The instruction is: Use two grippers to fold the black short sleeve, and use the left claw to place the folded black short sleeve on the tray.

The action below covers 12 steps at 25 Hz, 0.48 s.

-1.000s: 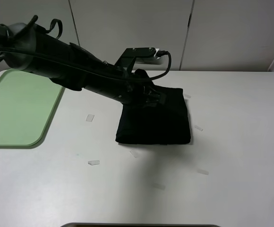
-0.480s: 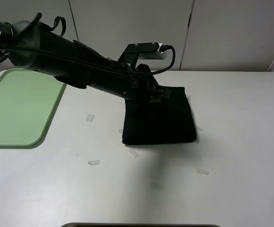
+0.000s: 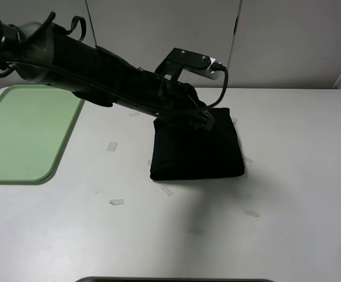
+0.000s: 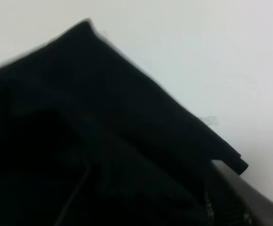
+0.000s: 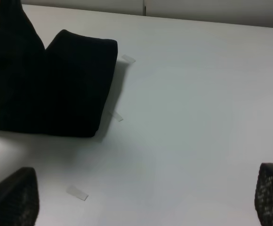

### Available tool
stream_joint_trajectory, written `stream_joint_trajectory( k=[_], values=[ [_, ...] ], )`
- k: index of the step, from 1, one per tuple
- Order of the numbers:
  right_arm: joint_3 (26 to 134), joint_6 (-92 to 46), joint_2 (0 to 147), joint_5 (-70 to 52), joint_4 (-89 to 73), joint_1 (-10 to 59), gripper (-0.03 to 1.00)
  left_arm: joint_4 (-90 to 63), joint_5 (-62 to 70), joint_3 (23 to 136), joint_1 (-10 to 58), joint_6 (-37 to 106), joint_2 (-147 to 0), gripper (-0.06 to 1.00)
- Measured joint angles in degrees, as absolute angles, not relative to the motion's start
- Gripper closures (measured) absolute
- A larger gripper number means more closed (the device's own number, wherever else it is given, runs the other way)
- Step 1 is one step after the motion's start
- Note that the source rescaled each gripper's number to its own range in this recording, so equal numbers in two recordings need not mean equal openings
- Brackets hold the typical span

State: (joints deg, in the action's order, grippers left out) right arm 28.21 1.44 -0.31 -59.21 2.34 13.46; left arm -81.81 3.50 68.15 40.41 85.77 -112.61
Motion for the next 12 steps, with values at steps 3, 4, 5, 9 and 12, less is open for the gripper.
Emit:
stream_joint_trajectory(
  k=[3,4,5,9,12],
  values=[
    [28.21,1.44,-0.31,-59.21,2.34,13.46,-0.03,-81.81,5.45,71.08,41.51,96.51,-115.06,0.43],
    [28.21,1.44,-0.31,-59.21,2.38,13.46,-0.03,-81.81,6.49,72.06,41.79,100.02,-116.2,0.43],
    [28.21,1.44,-0.31,-59.21,2.38,13.46,-0.03,-81.81,7.32,73.3,42.11,102.52,-117.16,0.43],
    [28.21,1.44,-0.31,-59.21,2.64,13.46,-0.03,-81.81,9.38,78.26,43.15,106.88,-121.7,0.43],
    [28.21,1.44,-0.31,-59.21,2.87,13.46,-0.03,-81.81,9.64,81.32,43.71,107.27,-124.62,0.42]
  ],
)
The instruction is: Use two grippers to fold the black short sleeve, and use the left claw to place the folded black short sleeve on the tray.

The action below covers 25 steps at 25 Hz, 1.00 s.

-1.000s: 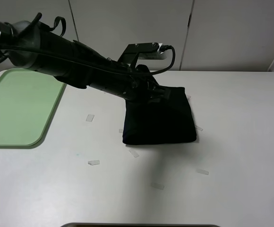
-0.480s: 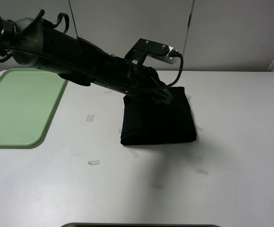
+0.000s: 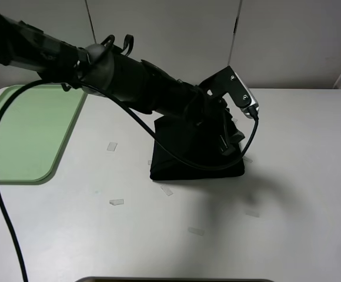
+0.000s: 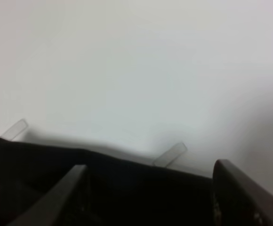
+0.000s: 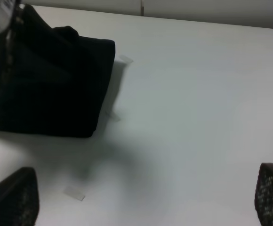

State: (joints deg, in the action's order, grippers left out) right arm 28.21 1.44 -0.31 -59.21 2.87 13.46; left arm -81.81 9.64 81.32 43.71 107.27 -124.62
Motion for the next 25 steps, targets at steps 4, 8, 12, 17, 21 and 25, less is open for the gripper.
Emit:
stream_joint_trajectory(
  k=[4,8,12,17,21,25],
  values=[
    [28.21,1.44,-0.31,-59.21,3.0,13.46,-0.03,-82.96,9.72,83.24,44.03,107.44,-126.19,0.42],
    [28.21,1.44,-0.31,-59.21,3.15,13.46,-0.03,-86.87,9.82,83.57,44.09,107.5,-125.31,0.42],
    [28.21,1.44,-0.31,-59.21,3.17,13.46,-0.03,-88.3,9.83,83.57,43.66,106.89,-120.64,0.42],
    [28.21,1.44,-0.31,-59.21,3.17,13.46,-0.03,-83.8,9.4,78.85,41.63,105.83,-112.49,0.42],
    [28.21,1.44,-0.31,-59.21,3.17,13.46,-0.03,-76.9,8.16,72.93,39.58,103.8,-108.73,0.42],
    [28.21,1.44,-0.31,-59.21,3.17,13.46,-0.03,-70.48,5.28,65.47,36.05,98.4,-105.46,0.42]
  ],
)
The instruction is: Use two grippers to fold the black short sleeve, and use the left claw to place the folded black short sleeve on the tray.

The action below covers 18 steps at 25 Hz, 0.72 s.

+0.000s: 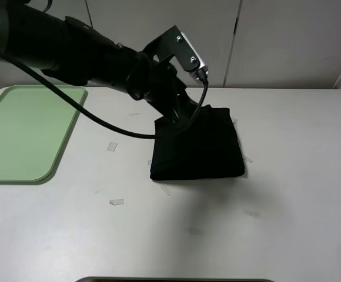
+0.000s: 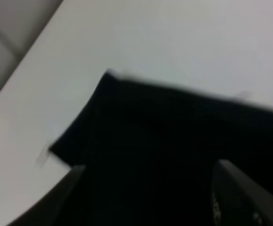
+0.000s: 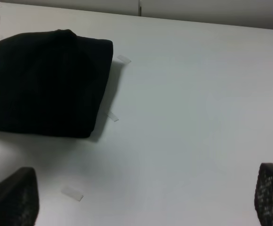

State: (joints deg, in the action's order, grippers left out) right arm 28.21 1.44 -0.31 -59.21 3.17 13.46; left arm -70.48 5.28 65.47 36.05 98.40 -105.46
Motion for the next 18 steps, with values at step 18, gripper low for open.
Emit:
stream_joint_trajectory(
  k=[18],
  values=[
    [28.21,1.44,-0.31,-59.21,2.94,13.46,-0.03,-69.71,2.42,64.49,35.39,88.63,-108.4,0.02]
  ],
)
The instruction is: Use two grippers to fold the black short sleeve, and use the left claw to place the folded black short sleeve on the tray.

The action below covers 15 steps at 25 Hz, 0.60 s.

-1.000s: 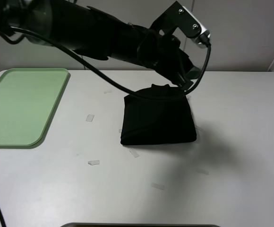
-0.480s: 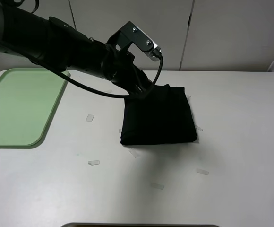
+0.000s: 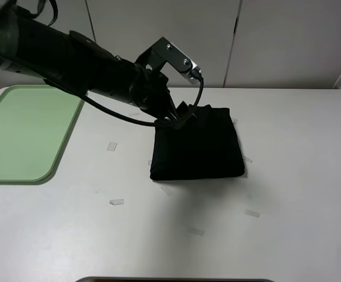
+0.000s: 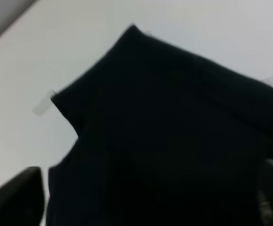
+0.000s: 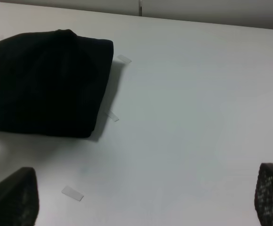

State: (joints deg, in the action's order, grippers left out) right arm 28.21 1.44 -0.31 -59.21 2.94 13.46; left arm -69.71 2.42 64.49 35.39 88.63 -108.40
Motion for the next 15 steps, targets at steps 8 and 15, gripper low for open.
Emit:
stream_joint_trajectory(
  k=[8,15],
  values=[
    [28.21,1.44,-0.31,-59.21,2.68,13.46,-0.03,-69.71,-0.66,64.49,36.19,88.51,-112.33,-0.05],
    [28.21,1.44,-0.31,-59.21,2.33,13.46,-0.03,-69.77,-2.44,67.0,38.9,82.17,-115.64,-0.05]
  ],
)
